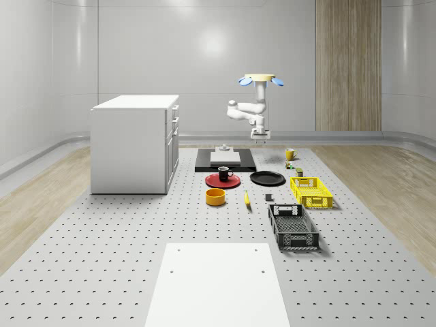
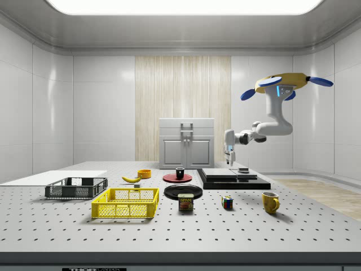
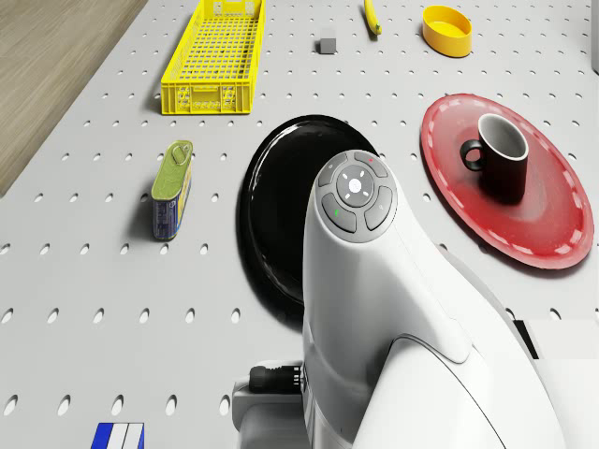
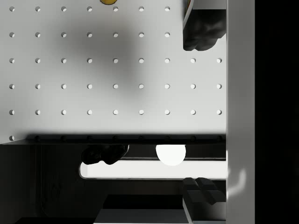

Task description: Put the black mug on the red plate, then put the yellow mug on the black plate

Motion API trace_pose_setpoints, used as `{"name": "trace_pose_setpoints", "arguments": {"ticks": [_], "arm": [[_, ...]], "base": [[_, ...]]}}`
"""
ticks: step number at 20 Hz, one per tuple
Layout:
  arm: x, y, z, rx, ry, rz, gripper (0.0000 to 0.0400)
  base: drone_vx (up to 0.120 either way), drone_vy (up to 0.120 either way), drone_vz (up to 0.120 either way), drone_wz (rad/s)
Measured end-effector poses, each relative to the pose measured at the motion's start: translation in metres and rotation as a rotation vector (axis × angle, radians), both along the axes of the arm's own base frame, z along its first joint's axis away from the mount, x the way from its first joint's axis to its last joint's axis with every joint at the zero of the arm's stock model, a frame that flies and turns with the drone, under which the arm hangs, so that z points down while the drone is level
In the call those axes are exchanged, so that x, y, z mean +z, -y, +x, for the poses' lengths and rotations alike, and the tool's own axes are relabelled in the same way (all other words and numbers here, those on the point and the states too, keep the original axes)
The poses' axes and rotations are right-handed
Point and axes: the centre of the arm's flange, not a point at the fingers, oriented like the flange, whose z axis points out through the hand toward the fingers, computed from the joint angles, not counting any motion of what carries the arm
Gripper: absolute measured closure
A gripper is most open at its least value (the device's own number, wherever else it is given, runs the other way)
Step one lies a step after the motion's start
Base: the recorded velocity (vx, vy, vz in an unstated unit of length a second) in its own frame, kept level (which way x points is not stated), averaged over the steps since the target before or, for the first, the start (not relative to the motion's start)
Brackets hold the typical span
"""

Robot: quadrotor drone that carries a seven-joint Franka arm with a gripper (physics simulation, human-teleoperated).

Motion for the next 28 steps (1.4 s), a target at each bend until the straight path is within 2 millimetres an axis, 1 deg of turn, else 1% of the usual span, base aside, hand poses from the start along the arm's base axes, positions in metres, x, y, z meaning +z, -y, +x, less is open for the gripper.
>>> {"name": "trace_pose_setpoints", "arguments": {"ticks": [28], "arm": [[0.0000, 0.0000, 0.0000, 0.000, 0.000, 0.000, 0.0000]], "base": [[-0.120, 0.120, 0.000, 0.000]]}}
